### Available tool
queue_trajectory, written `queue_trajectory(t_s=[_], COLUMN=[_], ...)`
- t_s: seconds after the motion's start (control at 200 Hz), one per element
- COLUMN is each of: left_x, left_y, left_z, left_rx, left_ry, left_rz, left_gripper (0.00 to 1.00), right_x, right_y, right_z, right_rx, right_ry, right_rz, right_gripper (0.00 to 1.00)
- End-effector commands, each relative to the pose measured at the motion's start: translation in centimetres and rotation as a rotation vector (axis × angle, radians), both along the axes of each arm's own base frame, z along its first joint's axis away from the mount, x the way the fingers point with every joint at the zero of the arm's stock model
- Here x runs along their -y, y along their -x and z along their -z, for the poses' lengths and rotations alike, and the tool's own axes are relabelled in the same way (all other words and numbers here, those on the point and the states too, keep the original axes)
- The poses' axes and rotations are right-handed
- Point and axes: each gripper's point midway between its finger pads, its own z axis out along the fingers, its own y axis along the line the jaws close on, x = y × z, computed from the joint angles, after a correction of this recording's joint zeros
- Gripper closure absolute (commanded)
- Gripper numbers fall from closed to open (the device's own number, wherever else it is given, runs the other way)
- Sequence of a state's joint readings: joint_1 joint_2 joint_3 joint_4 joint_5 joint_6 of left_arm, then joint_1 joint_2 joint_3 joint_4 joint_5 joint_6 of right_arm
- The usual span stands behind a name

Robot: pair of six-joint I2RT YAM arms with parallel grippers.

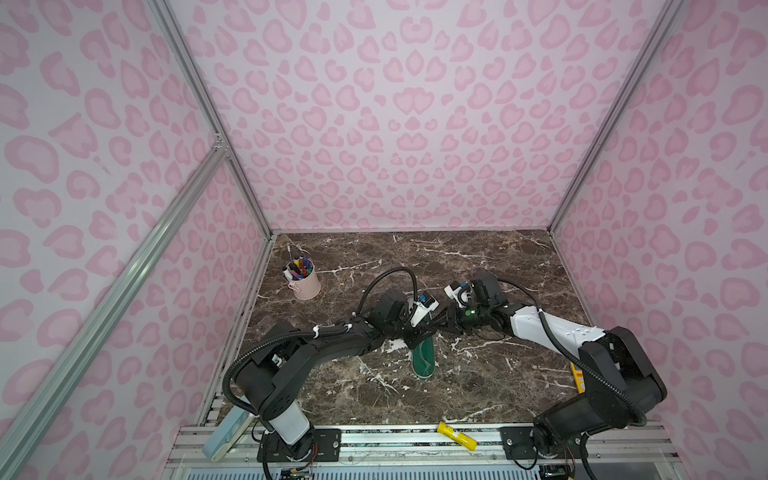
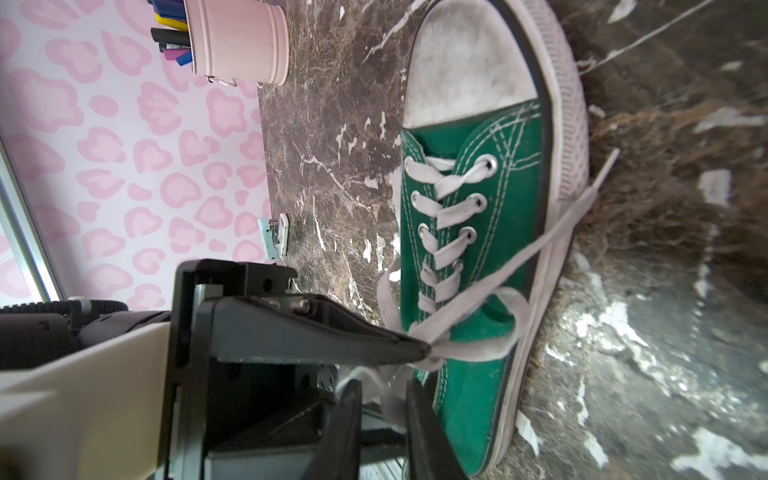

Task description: Tie the shoes

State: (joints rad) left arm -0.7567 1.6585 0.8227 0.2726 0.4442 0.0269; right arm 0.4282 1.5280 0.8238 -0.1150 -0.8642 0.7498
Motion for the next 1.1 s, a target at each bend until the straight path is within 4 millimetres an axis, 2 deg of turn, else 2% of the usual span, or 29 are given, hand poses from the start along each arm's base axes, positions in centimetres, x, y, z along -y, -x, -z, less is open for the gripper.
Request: queue_trajectory(t_s=[0.0, 0.135, 0.36, 0.525, 0.845, 1.095], left_x=[0.4, 0.3, 0.2, 0.0, -0.4, -0.3], left_y=[-0.6, -0.7, -0.9, -0.9, -0.9, -0.8], left_z=[-0.8, -0.7, -1.1, -1.1, -1.1, -1.2], left_rx=[0.026, 0.023, 0.032, 0.03, 0.024, 0.015], left_ry=[0.025, 0.027, 0.033, 0.03, 0.029, 0.032], left_rz=[-0.009, -0.015, -0.029, -0.036, -0.046, -0.044], left_gripper=[0.76, 0.87, 0.93, 0.94, 0.94, 0.95], right_x=[0.8, 2.6, 4.5, 3.7, 1.5, 1.0], right_y=[-0.5, -0.8, -0.2, 0.0, -0.7, -1.4], right_z=[-0.1, 0.4, 2.7, 4.3, 5.1, 5.5], right_rx=[0.003, -0.006, -0.067, -0.113, -0.124, -0.113], right_ry=[-0.004, 0.004, 0.011, -0.019, -0.039, -0.042], right_rz=[0.038, 0.108, 0.197, 0.187, 0.132, 0.124], right_gripper=[0.75, 0.74, 0.71, 0.69, 0.66, 0.66])
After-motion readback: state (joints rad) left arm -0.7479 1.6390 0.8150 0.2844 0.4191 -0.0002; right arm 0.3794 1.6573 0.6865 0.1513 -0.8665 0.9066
